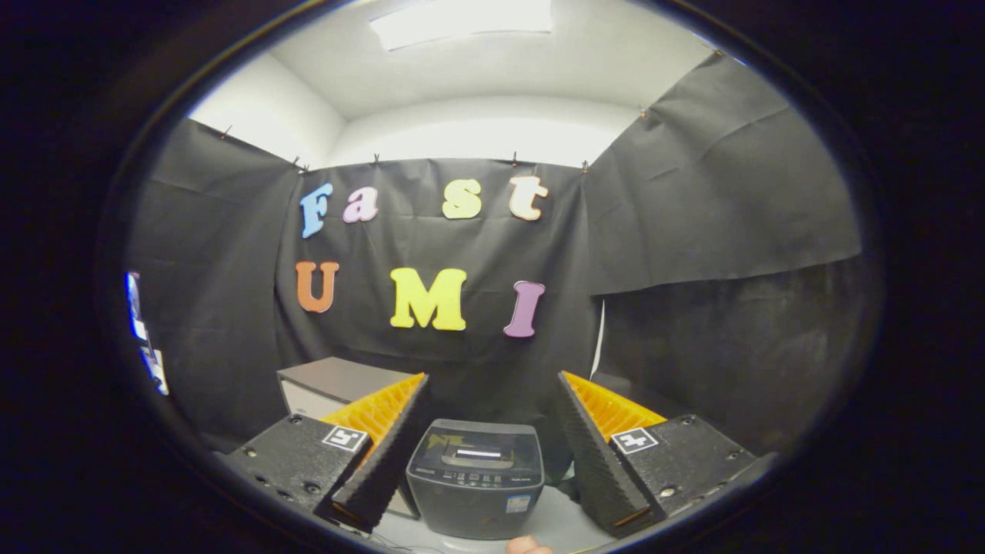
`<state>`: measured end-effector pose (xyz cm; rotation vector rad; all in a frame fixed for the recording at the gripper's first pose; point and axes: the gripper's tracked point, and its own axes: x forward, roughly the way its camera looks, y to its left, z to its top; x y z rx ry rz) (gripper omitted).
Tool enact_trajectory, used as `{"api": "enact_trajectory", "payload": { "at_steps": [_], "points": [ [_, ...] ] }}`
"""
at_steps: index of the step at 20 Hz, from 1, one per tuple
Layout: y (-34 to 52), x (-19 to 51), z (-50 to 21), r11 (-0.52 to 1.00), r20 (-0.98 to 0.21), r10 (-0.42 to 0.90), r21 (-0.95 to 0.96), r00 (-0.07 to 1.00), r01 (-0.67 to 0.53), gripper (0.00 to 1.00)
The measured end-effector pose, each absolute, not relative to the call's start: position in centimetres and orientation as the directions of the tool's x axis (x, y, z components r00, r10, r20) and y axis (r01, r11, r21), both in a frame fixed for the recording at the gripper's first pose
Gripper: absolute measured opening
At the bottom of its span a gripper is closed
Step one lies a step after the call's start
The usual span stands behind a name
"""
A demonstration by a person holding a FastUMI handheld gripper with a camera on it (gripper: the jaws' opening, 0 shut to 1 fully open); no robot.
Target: Put the clothes into the washing machine and then close the washing machine lid.
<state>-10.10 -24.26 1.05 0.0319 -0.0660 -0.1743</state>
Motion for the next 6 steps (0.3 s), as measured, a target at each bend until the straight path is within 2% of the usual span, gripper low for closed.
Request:
{"api": "enact_trajectory", "payload": {
  "at_steps": [6],
  "points": [
    [-21.5, -10.1, 0.7, 0.979, 0.102, -0.203, 0.054, 0.974, 0.199, 1.00]
  ]
}}
